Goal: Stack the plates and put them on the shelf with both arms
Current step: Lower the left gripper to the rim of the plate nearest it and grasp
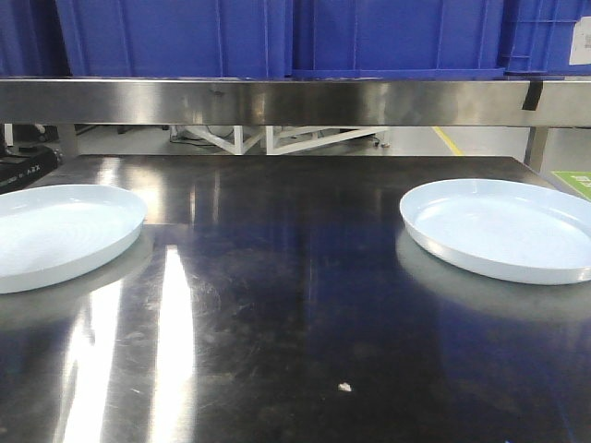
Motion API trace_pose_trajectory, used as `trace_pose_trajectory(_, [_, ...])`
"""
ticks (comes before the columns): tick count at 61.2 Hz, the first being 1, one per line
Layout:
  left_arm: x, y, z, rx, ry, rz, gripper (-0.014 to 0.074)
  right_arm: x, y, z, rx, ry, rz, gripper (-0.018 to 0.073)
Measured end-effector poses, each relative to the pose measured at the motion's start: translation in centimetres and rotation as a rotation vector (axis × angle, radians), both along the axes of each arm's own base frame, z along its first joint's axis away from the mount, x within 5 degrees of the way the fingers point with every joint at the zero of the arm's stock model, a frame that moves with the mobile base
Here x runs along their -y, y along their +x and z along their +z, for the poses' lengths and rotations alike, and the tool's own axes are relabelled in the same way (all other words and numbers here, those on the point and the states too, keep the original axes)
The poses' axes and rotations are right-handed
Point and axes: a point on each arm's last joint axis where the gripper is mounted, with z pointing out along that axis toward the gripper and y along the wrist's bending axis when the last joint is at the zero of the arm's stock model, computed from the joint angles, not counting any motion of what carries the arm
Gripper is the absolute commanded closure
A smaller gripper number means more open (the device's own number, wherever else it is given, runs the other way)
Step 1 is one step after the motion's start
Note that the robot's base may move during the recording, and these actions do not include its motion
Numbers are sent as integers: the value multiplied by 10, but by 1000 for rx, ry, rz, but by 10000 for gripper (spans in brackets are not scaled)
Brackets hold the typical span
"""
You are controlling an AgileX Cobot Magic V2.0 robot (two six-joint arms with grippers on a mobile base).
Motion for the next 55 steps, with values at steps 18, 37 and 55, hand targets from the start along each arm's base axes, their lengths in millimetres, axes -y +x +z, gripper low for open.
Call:
trace_pose_trajectory(18, [-6,15,-28,-67,8,22,17,0,-1,-1,-10,1,1,61])
trace_pose_trajectory(37, [-6,27,-61,-156,11,22,17,0,-1,-1,-10,1,1,61])
trace_pose_trajectory(55, [-6,34,-80,-197,12,23,17,0,-1,-1,-11,1,1,61])
